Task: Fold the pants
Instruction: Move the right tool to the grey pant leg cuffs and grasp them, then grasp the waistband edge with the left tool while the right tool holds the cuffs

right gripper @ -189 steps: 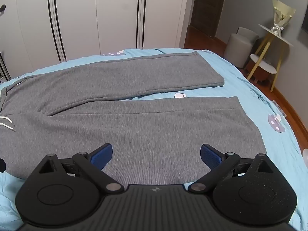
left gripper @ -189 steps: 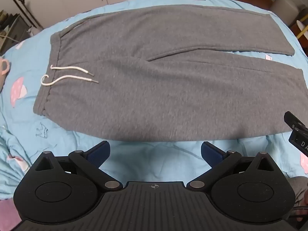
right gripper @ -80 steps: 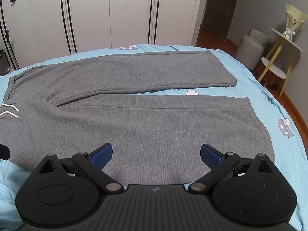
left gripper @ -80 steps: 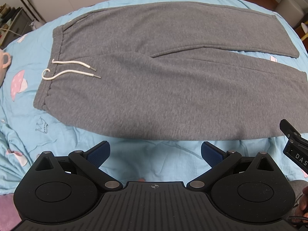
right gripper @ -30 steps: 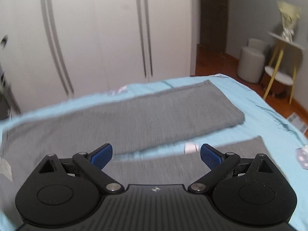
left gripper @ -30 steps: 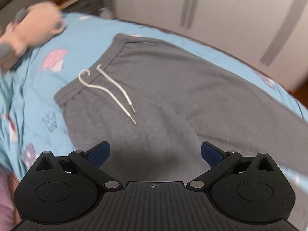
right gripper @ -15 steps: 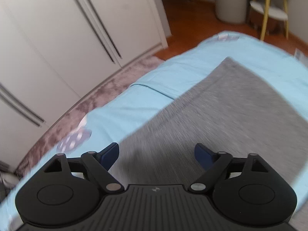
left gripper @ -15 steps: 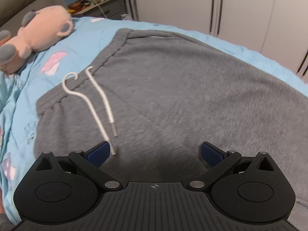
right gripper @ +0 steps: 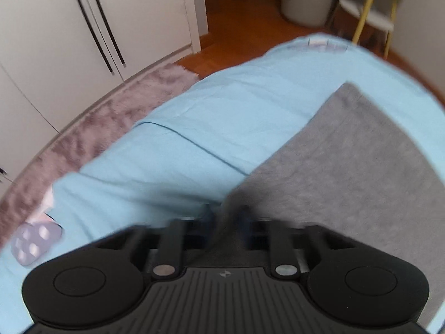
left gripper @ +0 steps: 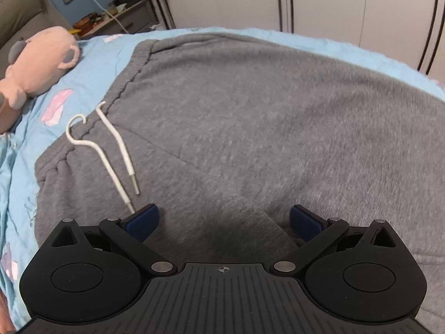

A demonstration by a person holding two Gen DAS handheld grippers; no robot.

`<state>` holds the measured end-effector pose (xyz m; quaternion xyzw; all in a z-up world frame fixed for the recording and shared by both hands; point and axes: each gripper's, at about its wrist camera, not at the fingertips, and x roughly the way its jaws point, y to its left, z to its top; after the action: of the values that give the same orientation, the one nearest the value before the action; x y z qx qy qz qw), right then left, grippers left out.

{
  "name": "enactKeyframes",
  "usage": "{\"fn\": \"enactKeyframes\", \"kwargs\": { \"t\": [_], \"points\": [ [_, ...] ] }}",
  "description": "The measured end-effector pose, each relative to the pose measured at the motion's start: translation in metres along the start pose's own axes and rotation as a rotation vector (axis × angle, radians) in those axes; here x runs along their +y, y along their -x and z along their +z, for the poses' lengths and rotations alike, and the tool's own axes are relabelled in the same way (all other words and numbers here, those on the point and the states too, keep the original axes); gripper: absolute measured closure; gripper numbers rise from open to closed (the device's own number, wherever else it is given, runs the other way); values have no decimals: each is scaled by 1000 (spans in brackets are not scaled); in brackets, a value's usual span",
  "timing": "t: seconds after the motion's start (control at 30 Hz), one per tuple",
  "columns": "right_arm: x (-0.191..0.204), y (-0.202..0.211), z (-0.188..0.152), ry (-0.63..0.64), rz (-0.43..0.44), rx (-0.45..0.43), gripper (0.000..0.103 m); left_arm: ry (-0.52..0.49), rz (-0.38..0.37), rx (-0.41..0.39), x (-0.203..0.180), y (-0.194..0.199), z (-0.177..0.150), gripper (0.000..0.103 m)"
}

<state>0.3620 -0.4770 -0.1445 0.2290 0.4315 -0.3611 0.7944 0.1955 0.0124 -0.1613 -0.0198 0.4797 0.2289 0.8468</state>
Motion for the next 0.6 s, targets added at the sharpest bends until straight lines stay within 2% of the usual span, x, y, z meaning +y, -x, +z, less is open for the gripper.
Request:
{"fn": "enactKeyframes", "kwargs": {
  "t": [0.03,0.13,0.27,0.37,0.43,0.5,0.57,0.6],
  "points": [
    [-9,7,-3,-18,37,-12,101,7,-14,-9,2,3,0,0],
    [-40,34,-11,-38,140,-65,101,50,-123,-56,13,14,2,0],
    [-91,106,-47,-52,303,-173,101,126,-222,-185,36,38,3,0],
    [-132,170,-107,-5,379,-278,101,195,-341,-247,62,49,7,0],
    [-160,199,-157,13,394,-293,101,242,-377,-278,77,51,7,0],
    [-188,209,-209,3,404,-270,101,246,-389,-274,87,45,11,0],
    [-207,198,-246,-22,398,-231,101,221,-408,-225,91,32,19,0],
    [-216,183,-259,-42,381,-185,101,209,-401,-205,93,26,24,0]
  ]
}}
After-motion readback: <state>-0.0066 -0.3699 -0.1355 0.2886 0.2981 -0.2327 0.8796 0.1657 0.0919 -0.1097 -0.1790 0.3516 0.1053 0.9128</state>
